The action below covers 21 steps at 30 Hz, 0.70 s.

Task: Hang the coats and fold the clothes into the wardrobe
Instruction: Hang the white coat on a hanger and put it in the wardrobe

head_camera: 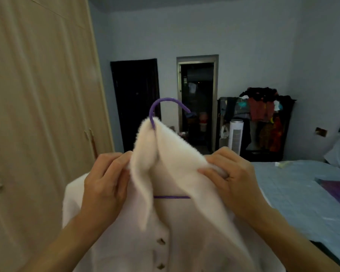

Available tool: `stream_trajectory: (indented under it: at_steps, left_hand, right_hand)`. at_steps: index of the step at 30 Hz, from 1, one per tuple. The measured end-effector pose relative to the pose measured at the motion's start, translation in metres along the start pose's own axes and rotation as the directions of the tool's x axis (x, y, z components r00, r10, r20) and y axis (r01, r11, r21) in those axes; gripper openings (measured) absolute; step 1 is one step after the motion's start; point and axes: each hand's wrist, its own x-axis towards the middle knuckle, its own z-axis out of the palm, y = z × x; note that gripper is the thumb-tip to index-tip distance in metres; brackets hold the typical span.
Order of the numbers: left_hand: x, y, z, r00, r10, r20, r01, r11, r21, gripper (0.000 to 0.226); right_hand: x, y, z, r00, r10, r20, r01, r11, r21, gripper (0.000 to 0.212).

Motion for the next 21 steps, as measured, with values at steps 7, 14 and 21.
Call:
stream_trajectory:
  at_steps: [7, 14, 21]
  left_hand:
    - [-0.015, 0.04, -0.046, 0.996, -0.085, -0.031, 0.089, 0.984, 0.156, 0.027]
    - [-0.016, 0.025, -0.111, 0.989, -0.13, -0.069, 0.144, 0.951, 0.273, 0.019]
    - [-0.025, -0.017, -0.207, 0.971, -0.178, -0.162, 0.223, 0.92, 0.323, 0.017]
  right_hand:
    - [-0.001, -0.034, 0.021, 0.999, -0.047, 0.023, 0.043, 0.988, 0.149, 0.009]
    - [0.017, -0.091, 0.047, 0.991, -0.073, 0.112, 0.042, 0.966, 0.256, 0.017]
    - [0.039, -0.146, 0.066, 0.88, -0.277, 0.386, 0.181, 0.946, 0.267, 0.054]
